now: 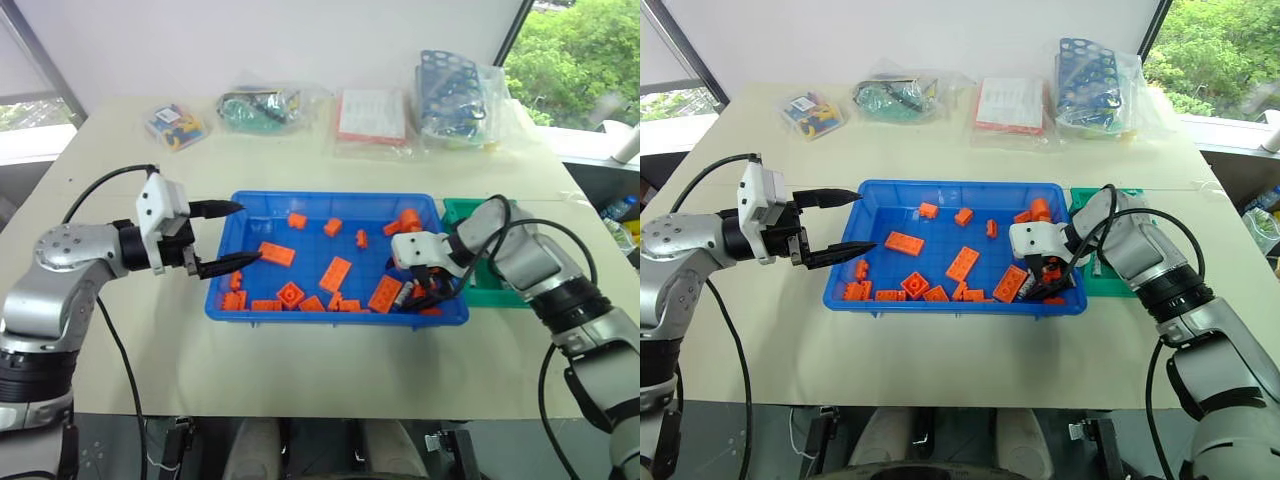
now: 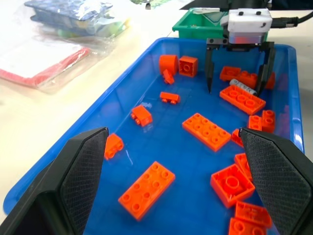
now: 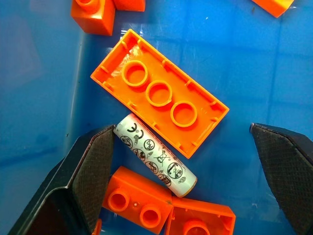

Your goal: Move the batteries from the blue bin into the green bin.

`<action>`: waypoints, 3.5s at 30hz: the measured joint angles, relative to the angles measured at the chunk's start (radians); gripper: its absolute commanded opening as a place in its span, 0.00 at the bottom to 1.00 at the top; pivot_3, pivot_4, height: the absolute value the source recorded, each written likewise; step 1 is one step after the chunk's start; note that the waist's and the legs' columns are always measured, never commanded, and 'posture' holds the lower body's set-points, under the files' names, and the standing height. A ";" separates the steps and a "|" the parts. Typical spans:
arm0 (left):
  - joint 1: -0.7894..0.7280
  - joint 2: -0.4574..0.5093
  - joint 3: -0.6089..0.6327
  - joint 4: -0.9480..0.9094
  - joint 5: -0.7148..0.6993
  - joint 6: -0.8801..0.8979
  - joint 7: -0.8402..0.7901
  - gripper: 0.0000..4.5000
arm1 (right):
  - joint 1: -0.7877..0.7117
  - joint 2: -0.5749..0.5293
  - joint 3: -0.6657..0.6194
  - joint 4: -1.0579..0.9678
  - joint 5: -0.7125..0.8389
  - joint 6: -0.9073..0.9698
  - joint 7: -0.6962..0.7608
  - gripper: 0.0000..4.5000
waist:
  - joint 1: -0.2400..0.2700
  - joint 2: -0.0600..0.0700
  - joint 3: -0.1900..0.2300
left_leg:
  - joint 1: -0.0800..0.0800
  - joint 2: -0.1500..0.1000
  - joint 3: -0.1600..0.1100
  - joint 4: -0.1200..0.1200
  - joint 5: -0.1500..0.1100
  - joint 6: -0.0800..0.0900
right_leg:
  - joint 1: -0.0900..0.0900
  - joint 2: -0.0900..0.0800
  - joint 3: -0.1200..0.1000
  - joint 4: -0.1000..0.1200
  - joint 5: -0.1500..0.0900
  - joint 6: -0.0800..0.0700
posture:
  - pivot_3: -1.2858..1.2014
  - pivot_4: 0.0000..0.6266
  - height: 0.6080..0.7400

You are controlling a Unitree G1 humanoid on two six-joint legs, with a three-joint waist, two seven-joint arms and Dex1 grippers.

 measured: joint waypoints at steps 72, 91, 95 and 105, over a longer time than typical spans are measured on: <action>-0.028 -0.007 -0.042 0.007 -0.007 -0.013 -0.091 1.00 | -0.010 -0.275 -0.410 -0.092 0.141 0.421 -0.036 0.04 | -0.002 0.000 0.000 | 0.000 -0.001 0.001 -0.002 0.000 0.000 | -0.001 -0.002 -0.001 -0.001 0.000 0.000 | 0.52 0.24 1.00; -0.106 0.015 -0.069 0.102 -0.007 -0.006 -0.149 1.00 | 0.189 -0.247 -0.542 -0.090 0.253 0.364 -0.267 0.74 | -0.006 0.002 0.001 | -0.001 0.000 0.002 -0.002 0.000 0.000 | -0.003 0.000 0.002 0.000 0.000 0.000 | 0.52 0.24 1.00; -0.096 0.089 -0.018 0.113 -0.021 0.026 -0.165 1.00 | 0.230 -0.257 -0.624 -0.008 0.308 0.251 -0.238 0.74 | -0.006 0.001 0.001 | -0.001 0.000 0.003 -0.002 0.000 0.000 | -0.003 0.000 0.002 0.000 0.000 0.000 | 0.52 0.24 1.00; -0.075 0.204 0.123 0.247 -0.054 0.043 -0.223 1.00 | 0.230 -0.364 -0.683 0.282 0.356 0.092 -0.068 0.74 | -0.009 0.002 0.001 | 0.000 0.001 0.004 -0.002 0.000 0.000 | -0.003 0.000 0.001 0.000 0.000 0.000 | 0.52 0.24 1.00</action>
